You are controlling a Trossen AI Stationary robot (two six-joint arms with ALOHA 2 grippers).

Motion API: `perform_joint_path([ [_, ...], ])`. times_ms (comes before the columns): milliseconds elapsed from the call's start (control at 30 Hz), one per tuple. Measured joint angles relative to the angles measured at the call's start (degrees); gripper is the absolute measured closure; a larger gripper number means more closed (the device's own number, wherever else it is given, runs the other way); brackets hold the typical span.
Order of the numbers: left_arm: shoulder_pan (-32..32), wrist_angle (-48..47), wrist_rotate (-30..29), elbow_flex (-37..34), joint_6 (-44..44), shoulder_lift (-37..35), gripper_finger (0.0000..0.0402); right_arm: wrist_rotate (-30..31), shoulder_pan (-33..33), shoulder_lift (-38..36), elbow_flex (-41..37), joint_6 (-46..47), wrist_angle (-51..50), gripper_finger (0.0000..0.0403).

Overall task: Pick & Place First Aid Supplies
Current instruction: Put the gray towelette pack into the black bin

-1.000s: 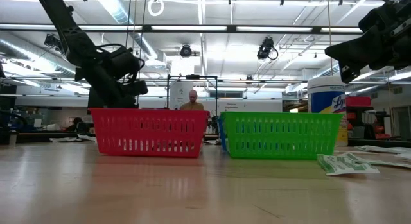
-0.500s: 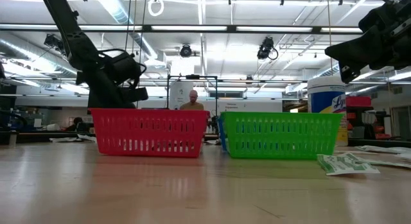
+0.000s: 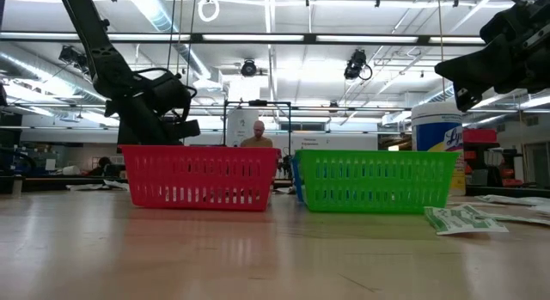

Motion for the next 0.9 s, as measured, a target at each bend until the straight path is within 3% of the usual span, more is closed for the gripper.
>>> perform_joint_path([
  [533, -1.0, 0.8, -1.3, 0.0, 0.4, 0.2, 0.0012, 0.0, 0.0, 0.0, 0.0, 0.0, 0.0, 0.0385],
  [900, -1.0, 0.8, -2.1, 0.0, -0.1, 0.2, 0.0058, 0.0, 0.0, 0.0, 0.0, 0.0, 0.0, 0.0385],
])
